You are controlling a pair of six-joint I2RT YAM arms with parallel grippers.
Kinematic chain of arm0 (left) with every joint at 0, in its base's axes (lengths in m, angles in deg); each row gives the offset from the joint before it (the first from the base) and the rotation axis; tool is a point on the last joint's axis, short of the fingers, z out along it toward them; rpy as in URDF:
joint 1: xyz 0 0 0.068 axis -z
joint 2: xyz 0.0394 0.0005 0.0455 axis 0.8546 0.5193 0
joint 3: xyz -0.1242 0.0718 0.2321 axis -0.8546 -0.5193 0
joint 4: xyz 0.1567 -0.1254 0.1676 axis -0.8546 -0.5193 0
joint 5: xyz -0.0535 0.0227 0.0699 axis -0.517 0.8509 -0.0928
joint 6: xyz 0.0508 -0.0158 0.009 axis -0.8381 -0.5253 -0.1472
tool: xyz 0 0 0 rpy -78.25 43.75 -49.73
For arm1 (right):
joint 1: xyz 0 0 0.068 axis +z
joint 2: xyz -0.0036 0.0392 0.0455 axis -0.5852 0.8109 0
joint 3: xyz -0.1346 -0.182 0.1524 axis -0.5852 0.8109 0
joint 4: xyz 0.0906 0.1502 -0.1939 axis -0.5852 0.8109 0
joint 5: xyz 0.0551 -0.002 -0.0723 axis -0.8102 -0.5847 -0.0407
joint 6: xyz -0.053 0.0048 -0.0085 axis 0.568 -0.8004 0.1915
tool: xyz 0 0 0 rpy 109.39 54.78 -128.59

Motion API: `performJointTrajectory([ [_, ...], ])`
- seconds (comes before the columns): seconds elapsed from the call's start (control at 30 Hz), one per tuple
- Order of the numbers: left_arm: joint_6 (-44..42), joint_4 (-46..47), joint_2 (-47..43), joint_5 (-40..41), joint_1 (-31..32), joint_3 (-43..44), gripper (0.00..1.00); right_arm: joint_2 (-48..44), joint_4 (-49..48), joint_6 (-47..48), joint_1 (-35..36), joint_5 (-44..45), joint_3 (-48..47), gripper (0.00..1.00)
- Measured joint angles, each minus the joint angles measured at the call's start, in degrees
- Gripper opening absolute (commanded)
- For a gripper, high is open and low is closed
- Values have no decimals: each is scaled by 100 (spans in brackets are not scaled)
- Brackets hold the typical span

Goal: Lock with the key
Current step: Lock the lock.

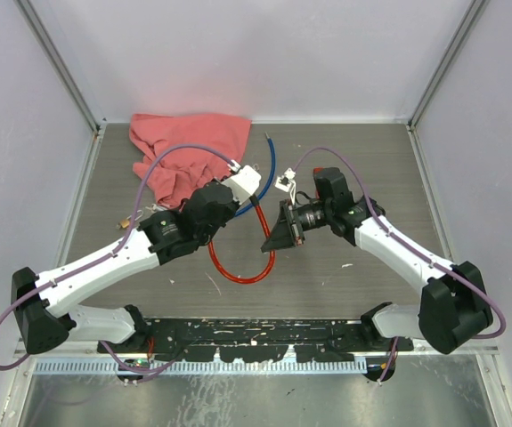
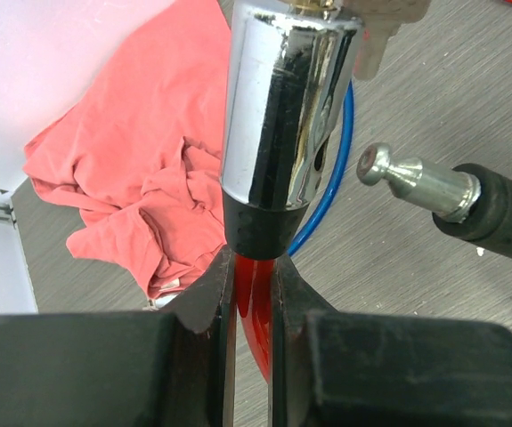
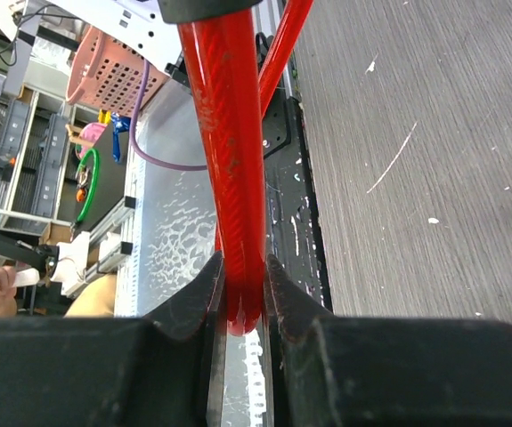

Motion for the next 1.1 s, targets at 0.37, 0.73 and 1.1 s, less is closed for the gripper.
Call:
performJointTrajectory([
  [0.37,26,2,0,-50,0,-24,0,-13,-358,-483,35,-35,74,1],
  [0.73,28,2,0,-131,28,-63,0,4,-579,-748,39,-63,90,1],
  [1.1,39,9,0,-127,48,-140,0,79,-632,-833,39,-83,208,1],
])
